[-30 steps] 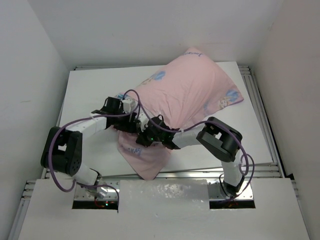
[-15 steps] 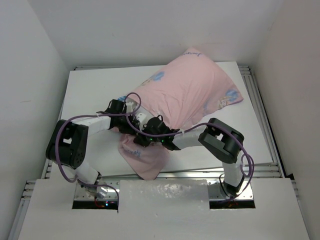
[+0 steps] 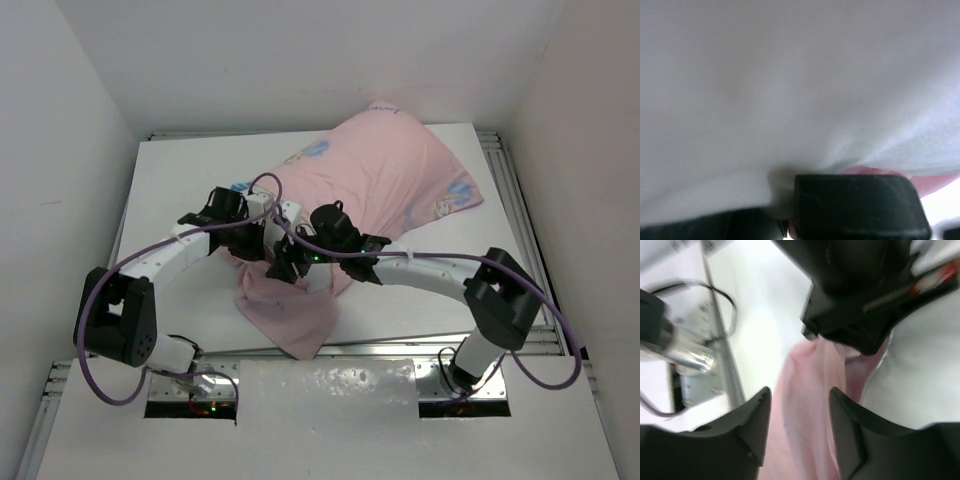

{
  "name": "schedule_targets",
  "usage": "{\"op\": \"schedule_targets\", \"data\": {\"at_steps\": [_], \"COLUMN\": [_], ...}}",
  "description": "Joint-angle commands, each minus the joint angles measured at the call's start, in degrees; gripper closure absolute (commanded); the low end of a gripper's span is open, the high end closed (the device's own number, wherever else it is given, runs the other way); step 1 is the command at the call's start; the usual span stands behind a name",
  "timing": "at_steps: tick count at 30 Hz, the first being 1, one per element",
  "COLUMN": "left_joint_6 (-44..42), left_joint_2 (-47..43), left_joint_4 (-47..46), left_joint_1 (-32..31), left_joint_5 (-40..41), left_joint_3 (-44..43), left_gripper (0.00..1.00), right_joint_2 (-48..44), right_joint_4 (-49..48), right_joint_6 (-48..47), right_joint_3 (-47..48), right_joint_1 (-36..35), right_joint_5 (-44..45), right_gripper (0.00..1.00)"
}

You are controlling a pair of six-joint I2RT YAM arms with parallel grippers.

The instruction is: Put the pillow into the pillowcase

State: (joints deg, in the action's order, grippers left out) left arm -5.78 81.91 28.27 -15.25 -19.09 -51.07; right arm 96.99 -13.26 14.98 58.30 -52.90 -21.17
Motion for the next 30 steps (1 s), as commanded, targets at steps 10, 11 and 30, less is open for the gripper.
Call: {"op": "schedule_targets", "data": {"at_steps": [10,11,30], "left_joint_6": [-4.5,-4.5,-19.43], "left_joint_2": [-4.12,-4.04,-8.52], "left_joint_4": [5.74,6.18,25.86], "left_joint_1": [0.3,0.3,0.3], "left_joint_5": [1.87,1.69,-4.45], "left_joint_3": [-2.8,-3.94,-11.15], "left_gripper": [1.0,1.0,1.0], "right_joint_2": [4.41,6.52,27.18], "right_joint_4": [-3.7,-3.45,3.66], "right_joint_6": [10.41,11.72,17.8], "right_joint_3": [0.66,2.93,24.03], "right_joint_1": [2.98,2.98,13.7], "right_joint_5": [6.57,8.41,45.5], "right_gripper": [1.0,1.0,1.0]}}
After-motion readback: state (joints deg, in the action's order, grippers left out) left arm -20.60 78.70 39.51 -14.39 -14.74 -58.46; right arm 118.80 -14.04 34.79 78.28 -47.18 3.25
